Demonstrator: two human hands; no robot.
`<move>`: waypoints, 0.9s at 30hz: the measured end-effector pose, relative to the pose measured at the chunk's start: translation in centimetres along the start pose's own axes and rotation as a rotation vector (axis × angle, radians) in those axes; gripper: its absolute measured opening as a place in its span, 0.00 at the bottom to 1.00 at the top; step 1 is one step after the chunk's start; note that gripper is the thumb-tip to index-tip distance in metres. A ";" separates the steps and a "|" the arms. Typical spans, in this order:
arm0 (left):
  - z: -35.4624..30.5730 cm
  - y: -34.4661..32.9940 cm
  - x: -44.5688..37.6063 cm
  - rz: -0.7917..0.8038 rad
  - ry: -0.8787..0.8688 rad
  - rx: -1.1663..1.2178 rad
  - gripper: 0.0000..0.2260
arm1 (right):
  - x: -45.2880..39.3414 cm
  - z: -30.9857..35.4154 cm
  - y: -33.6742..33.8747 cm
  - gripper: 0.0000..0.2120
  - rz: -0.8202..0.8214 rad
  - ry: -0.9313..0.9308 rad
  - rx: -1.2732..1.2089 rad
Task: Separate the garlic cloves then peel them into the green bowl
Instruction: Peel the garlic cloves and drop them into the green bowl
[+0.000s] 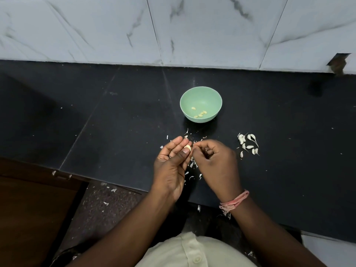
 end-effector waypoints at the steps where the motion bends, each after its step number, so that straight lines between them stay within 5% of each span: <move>1: -0.1 -0.1 0.1 0.000 -0.011 -0.012 0.15 | 0.0 -0.2 -0.3 0.02 0.021 -0.015 -0.008; 20: -3.4 -1.3 -2.7 0.108 -0.079 -0.213 0.13 | -1.4 1.2 -3.2 0.06 0.054 -0.205 -0.039; 27: -1.5 -1.7 -2.9 0.102 0.073 -0.031 0.14 | -1.8 0.5 -3.3 0.03 0.050 -0.261 -0.099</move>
Point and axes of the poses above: each hand's wrist, its own x-axis away from the middle knuckle, its own y-axis out of the back of the hand, z = x × y, the point moved 9 cm from there along -x, towards the middle knuckle, and after that the axes turned 13 degrees about x, right-handed, at the moved point
